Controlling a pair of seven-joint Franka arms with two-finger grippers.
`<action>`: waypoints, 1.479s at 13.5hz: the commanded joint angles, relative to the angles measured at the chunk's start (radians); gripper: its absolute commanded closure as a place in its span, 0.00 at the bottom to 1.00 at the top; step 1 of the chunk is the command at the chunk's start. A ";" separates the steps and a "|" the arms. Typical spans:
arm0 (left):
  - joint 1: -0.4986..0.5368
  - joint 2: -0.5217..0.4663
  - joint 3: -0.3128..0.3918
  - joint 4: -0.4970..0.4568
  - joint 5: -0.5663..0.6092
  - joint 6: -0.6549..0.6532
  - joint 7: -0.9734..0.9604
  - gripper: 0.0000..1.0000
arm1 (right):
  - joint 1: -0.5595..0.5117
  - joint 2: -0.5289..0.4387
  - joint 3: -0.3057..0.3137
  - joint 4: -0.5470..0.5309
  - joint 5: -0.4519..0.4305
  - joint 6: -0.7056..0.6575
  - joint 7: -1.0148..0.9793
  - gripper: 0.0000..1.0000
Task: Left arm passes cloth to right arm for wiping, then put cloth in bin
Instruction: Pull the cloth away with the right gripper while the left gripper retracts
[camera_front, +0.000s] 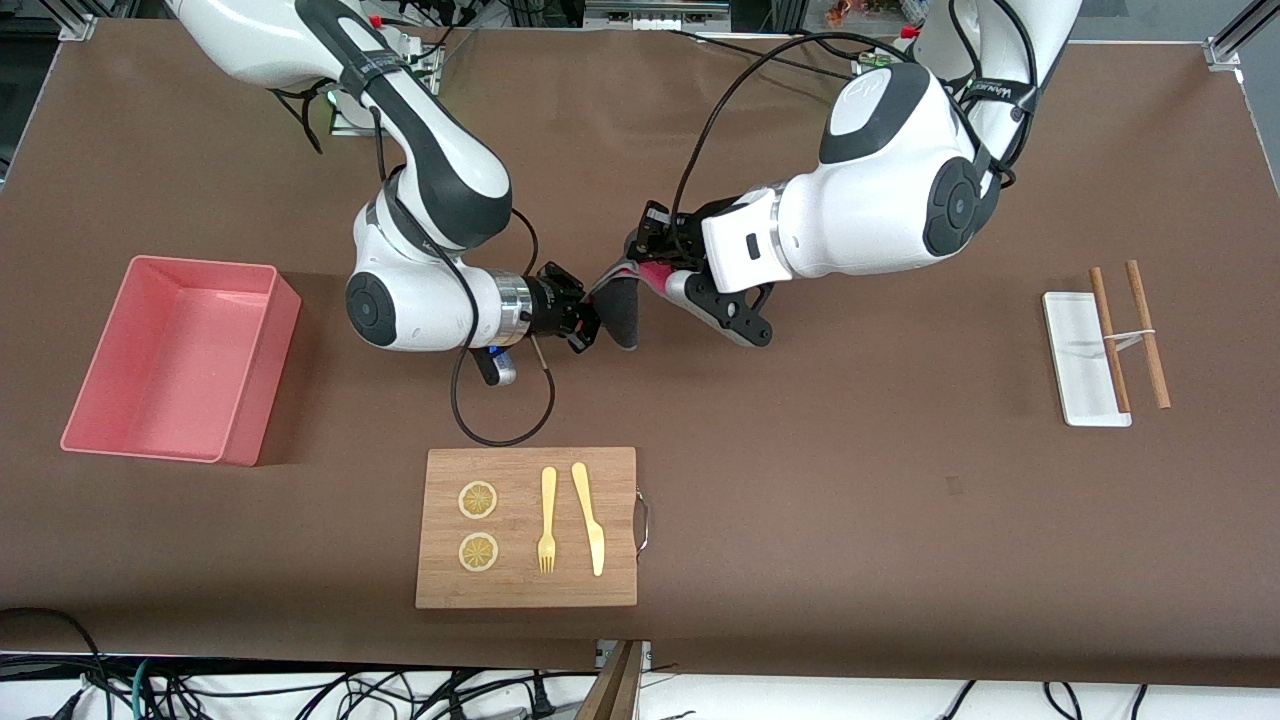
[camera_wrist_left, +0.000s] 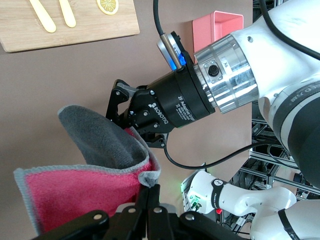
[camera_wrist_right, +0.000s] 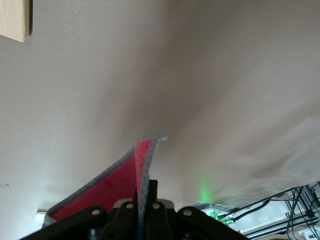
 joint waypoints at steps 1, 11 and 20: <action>0.004 -0.011 0.003 -0.001 -0.034 -0.003 0.013 1.00 | -0.006 -0.007 0.005 -0.003 0.017 0.004 0.010 1.00; 0.079 -0.052 0.004 -0.003 -0.032 -0.056 0.007 0.00 | -0.005 -0.010 0.004 -0.001 -0.014 0.004 -0.015 1.00; 0.668 -0.051 0.007 -0.008 -0.021 -0.640 0.125 0.00 | 0.141 0.059 0.004 -0.006 -0.233 0.128 -0.010 1.00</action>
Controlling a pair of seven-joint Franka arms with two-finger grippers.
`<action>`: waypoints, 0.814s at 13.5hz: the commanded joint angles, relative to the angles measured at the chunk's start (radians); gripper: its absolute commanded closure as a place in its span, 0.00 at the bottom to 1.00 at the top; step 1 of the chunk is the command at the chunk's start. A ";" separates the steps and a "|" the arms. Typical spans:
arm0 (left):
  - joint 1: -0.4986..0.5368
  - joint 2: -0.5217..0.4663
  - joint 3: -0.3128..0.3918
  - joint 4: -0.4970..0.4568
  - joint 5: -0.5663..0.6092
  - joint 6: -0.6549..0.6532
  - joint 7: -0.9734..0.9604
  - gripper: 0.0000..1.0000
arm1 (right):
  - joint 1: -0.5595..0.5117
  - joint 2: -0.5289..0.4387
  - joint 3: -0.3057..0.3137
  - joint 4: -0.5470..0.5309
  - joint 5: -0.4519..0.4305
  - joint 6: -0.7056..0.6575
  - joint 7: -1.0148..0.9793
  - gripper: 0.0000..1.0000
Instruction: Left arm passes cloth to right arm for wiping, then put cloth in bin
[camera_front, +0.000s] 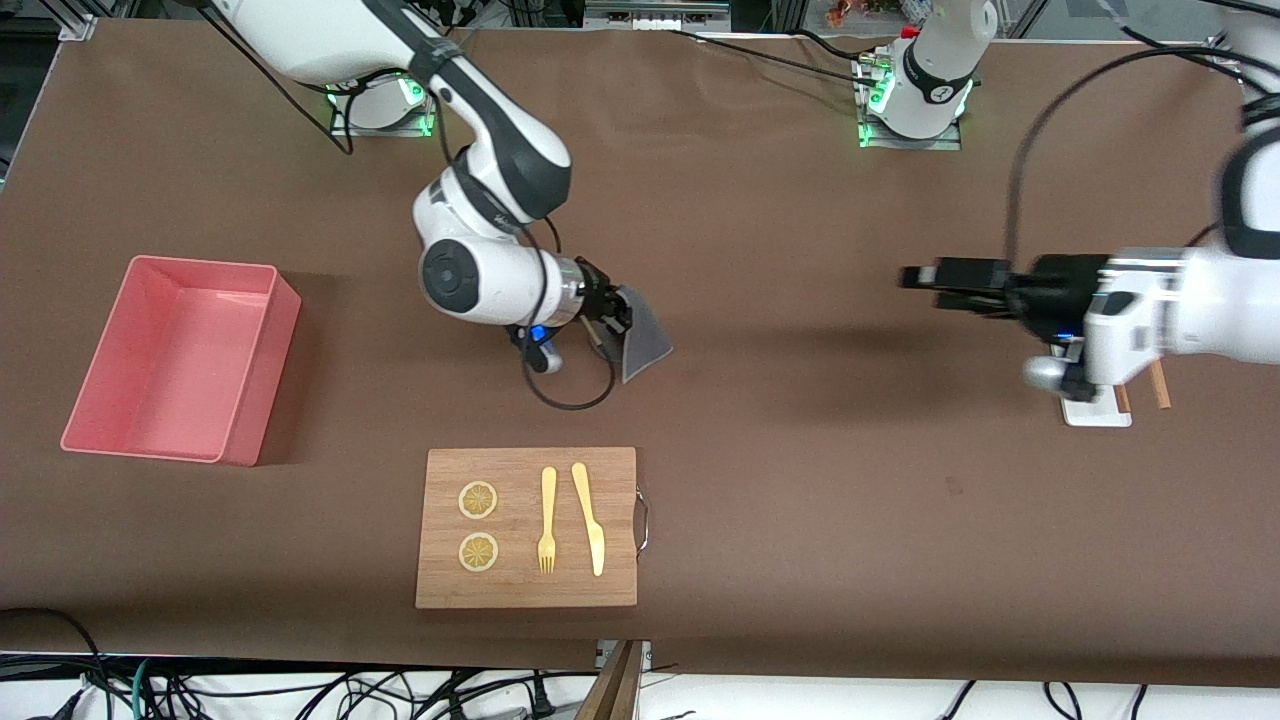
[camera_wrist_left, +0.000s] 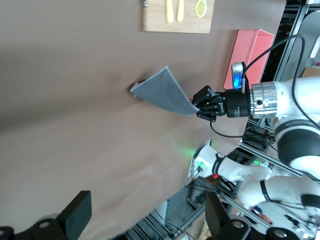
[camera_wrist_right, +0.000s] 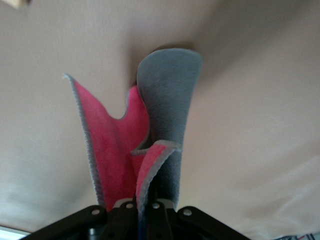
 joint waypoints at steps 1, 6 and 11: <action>0.116 -0.008 -0.014 -0.015 -0.021 -0.101 0.022 0.00 | 0.010 0.019 -0.001 -0.011 -0.094 0.016 -0.006 1.00; 0.184 -0.008 -0.015 -0.015 -0.041 -0.141 0.009 0.00 | -0.047 0.022 -0.050 -0.037 -0.142 -0.019 -0.188 1.00; 0.168 0.010 -0.015 -0.015 -0.096 -0.126 0.005 0.00 | -0.117 -0.011 -0.176 -0.037 -0.143 -0.193 -0.496 1.00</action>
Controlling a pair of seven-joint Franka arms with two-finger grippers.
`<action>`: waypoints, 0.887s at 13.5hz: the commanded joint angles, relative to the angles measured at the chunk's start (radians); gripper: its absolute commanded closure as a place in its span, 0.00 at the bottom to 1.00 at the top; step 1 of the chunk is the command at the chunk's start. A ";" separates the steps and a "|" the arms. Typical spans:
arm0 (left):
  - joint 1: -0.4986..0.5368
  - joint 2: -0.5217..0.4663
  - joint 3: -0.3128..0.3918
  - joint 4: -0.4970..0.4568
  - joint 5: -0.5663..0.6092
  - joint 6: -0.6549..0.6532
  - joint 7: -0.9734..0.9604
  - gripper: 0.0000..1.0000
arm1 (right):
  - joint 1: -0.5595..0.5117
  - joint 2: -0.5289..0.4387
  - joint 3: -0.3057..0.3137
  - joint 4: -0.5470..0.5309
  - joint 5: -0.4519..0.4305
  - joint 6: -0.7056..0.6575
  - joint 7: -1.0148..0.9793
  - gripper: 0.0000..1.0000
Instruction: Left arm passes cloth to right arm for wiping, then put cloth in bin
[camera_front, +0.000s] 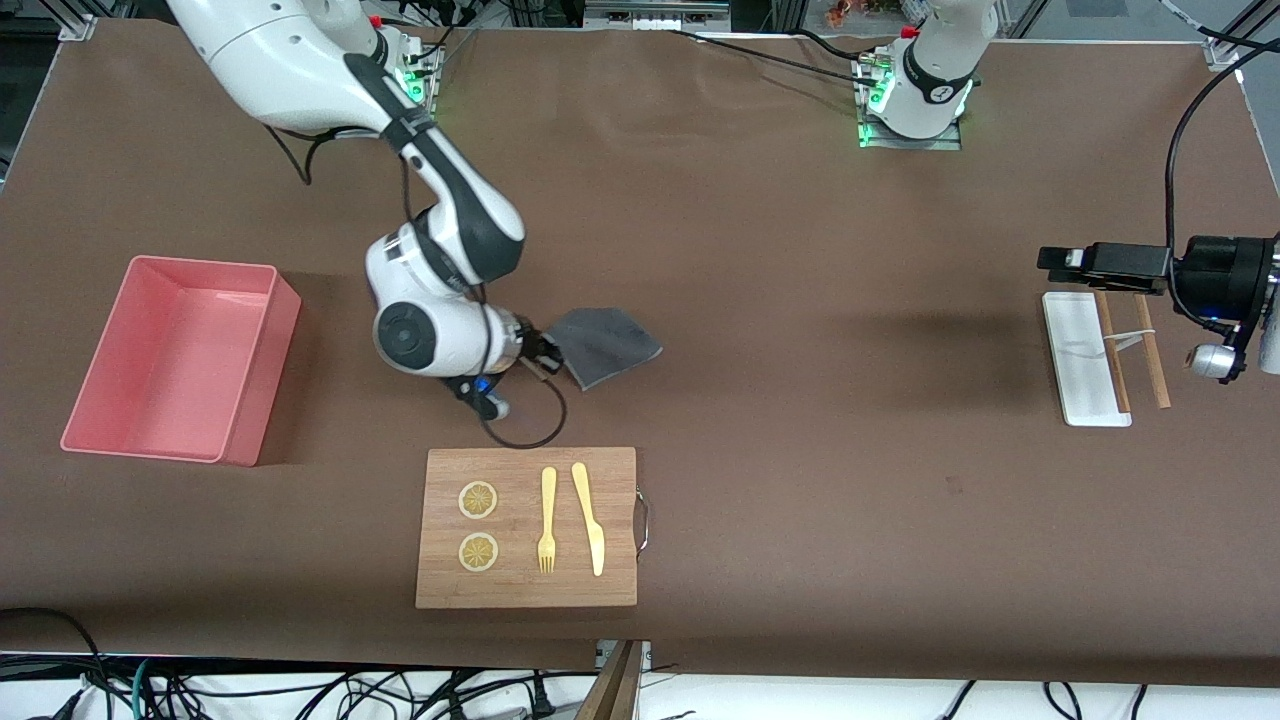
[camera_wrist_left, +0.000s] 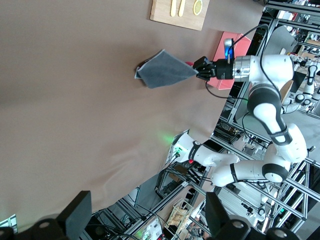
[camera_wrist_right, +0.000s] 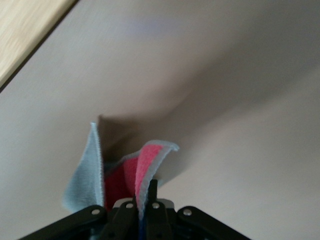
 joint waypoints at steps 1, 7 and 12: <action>0.002 0.004 -0.007 -0.008 -0.027 0.006 -0.007 0.00 | -0.043 -0.051 -0.052 -0.015 -0.011 -0.100 -0.154 1.00; -0.059 0.000 -0.015 0.020 0.051 0.007 -0.070 0.00 | -0.083 -0.096 -0.273 -0.015 -0.009 -0.277 -0.571 1.00; -0.235 -0.017 -0.015 0.124 0.471 0.007 -0.070 0.00 | -0.096 -0.098 -0.422 -0.013 -0.019 -0.303 -0.872 1.00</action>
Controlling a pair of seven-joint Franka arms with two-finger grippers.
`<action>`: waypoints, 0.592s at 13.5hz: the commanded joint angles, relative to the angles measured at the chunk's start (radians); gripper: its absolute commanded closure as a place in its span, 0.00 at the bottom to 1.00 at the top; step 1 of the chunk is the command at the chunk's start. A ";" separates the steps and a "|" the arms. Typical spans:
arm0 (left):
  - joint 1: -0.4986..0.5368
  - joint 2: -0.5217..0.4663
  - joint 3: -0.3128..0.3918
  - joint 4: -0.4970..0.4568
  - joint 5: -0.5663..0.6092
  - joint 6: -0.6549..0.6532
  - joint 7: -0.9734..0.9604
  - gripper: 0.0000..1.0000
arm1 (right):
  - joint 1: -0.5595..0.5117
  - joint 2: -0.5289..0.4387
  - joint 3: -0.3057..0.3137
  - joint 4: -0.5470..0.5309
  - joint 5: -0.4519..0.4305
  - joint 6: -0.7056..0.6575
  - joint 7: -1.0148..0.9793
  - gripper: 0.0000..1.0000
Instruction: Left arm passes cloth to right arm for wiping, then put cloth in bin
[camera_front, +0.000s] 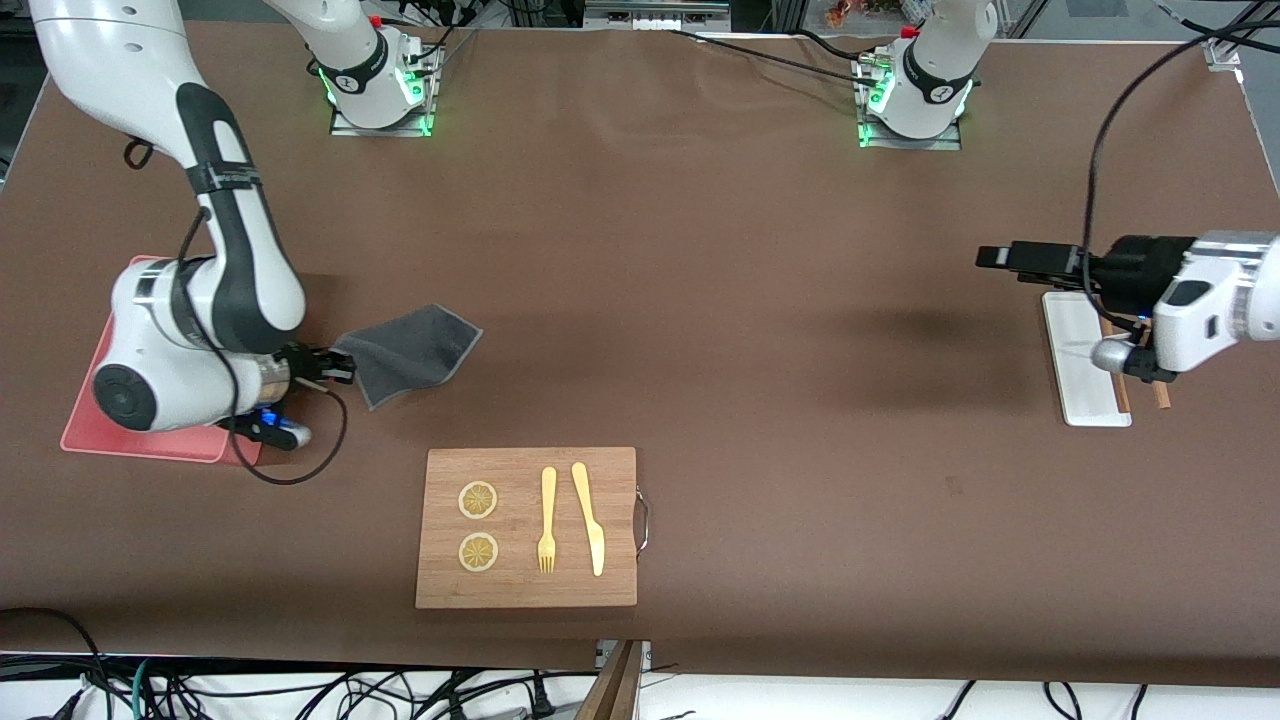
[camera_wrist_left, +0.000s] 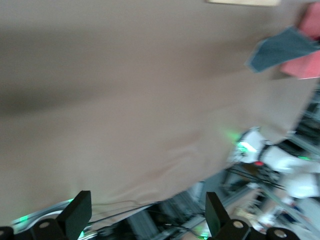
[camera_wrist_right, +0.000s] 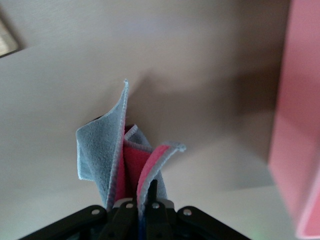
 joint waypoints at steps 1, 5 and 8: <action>-0.058 -0.014 0.005 0.046 0.171 0.001 -0.008 0.00 | -0.008 -0.020 -0.042 -0.011 -0.057 -0.008 -0.140 1.00; -0.125 -0.026 0.031 0.093 0.325 0.055 0.005 0.00 | -0.002 -0.009 -0.034 -0.008 -0.099 0.032 -0.111 1.00; -0.274 -0.210 0.229 -0.132 0.335 0.289 0.002 0.00 | 0.009 -0.005 0.030 -0.008 -0.095 0.057 0.036 1.00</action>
